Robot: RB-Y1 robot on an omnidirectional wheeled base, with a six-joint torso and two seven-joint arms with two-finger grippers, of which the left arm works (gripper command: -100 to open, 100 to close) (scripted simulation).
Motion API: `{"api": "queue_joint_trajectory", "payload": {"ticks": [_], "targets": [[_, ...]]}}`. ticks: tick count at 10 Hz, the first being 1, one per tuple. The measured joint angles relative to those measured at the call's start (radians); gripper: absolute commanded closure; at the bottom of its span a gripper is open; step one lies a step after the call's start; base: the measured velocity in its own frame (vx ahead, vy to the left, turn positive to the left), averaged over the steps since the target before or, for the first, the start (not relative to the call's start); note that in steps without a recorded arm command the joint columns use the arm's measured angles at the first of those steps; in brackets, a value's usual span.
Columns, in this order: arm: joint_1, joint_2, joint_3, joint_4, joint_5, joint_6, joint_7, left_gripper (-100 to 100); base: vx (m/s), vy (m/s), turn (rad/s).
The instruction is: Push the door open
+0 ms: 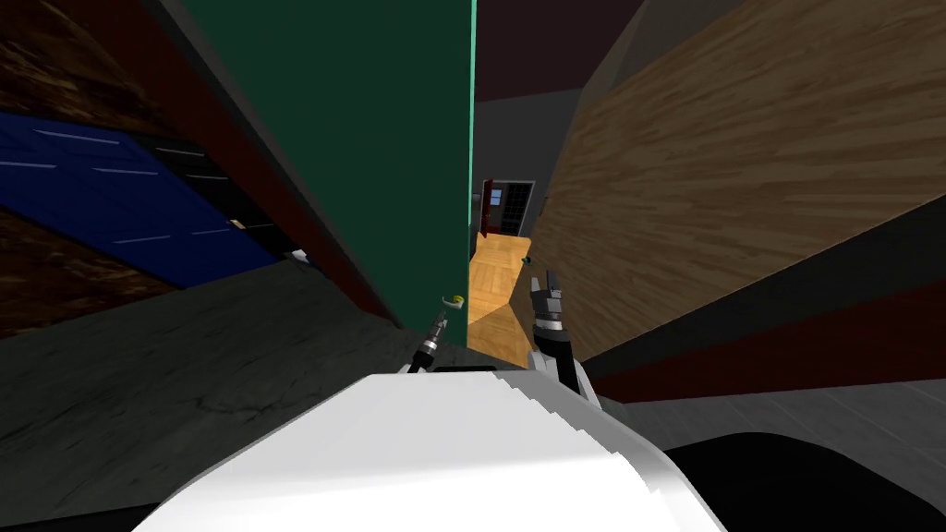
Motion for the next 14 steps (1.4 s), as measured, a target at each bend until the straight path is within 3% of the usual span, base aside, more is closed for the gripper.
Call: {"api": "queue_joint_trajectory", "payload": {"ticks": [5,6,11,14], "targets": [[-0.007,-0.012,0.012,0.025,0.005,-0.015,-0.007,-100,0.173,-0.046,-0.021],[-0.007,-0.013,0.012,0.025,0.005,-0.015,-0.007,100,-0.013,-0.001,0.006],[-0.01,-0.012,0.013,0.024,0.005,-0.012,-0.007,100,-0.01,0.002,-0.004],[-0.008,-0.01,0.022,0.042,0.009,-0.013,-0.011,100,0.139,-0.064,0.04]]}}
